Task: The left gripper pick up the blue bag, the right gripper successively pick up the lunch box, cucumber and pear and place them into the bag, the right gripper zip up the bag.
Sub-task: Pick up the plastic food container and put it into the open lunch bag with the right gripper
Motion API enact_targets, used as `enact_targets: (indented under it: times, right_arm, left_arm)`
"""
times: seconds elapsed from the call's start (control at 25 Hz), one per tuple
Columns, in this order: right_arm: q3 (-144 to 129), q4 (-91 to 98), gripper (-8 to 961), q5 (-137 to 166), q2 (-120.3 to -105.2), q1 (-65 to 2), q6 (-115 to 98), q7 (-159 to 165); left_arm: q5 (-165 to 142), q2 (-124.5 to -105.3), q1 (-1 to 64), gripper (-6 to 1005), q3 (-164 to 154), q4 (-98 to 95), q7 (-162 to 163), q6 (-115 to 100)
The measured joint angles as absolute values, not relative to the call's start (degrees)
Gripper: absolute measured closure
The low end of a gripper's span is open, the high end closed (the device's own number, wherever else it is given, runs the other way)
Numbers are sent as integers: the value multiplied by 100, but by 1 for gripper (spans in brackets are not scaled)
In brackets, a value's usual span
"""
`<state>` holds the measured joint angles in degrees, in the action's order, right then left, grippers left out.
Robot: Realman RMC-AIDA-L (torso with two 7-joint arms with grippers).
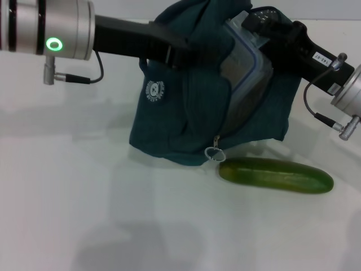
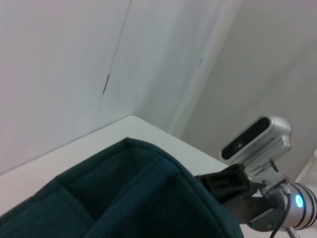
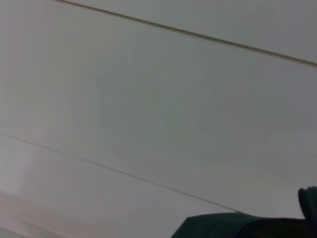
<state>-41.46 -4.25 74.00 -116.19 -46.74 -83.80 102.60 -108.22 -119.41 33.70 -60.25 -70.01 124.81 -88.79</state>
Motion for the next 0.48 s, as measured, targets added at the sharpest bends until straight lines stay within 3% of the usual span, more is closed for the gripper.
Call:
enact_targets:
  times: [0.48]
  right_arm:
    - [-4149, -429, 856, 7582, -11619, -4751, -7963, 10246]
  left_arm:
    - [-10843, -11935, 3384, 958, -5996, -6493, 12390, -8659]
